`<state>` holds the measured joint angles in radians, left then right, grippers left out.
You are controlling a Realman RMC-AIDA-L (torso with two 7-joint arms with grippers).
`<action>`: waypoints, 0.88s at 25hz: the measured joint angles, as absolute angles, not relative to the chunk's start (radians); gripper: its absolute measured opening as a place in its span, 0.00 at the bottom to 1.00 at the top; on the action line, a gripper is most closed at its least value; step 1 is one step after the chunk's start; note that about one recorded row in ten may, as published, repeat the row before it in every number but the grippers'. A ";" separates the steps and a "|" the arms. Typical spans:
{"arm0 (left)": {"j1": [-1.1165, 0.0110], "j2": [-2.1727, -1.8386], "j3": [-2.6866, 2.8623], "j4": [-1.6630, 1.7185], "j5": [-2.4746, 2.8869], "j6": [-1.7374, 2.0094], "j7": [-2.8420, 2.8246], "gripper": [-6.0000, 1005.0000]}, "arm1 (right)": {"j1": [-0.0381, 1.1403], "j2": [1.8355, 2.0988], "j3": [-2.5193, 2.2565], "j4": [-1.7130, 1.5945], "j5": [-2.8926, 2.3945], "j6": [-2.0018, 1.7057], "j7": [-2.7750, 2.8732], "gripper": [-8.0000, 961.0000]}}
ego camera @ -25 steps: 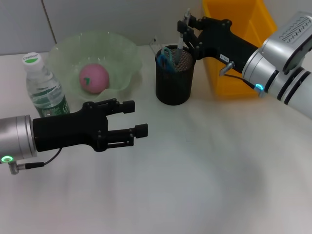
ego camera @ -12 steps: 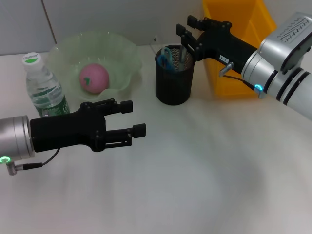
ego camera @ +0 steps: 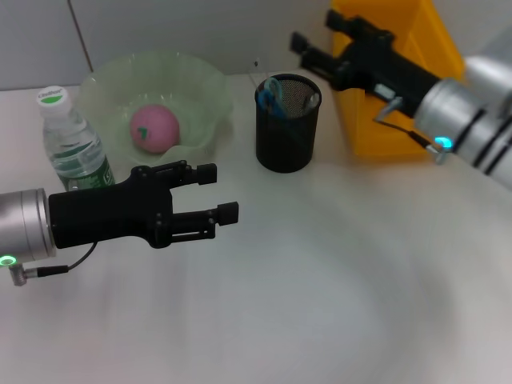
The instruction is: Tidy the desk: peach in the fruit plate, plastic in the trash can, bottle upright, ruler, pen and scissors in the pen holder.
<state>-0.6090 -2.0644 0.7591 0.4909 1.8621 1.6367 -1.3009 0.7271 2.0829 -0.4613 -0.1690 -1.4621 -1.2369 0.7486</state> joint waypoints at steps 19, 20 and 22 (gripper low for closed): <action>-0.546 -2.049 0.780 0.505 1.889 1.683 -1.263 0.79 | 0.423 1.942 -0.677 -0.492 -1.783 -1.815 1.387 0.76; -0.543 -2.049 0.781 0.504 1.895 1.684 -1.253 0.79 | 0.426 1.942 -0.676 -0.497 -1.817 -1.815 1.389 0.76; -0.541 -2.050 0.782 0.502 1.902 1.684 -1.246 0.79 | 0.433 1.945 -0.675 -0.503 -1.868 -1.808 1.393 0.76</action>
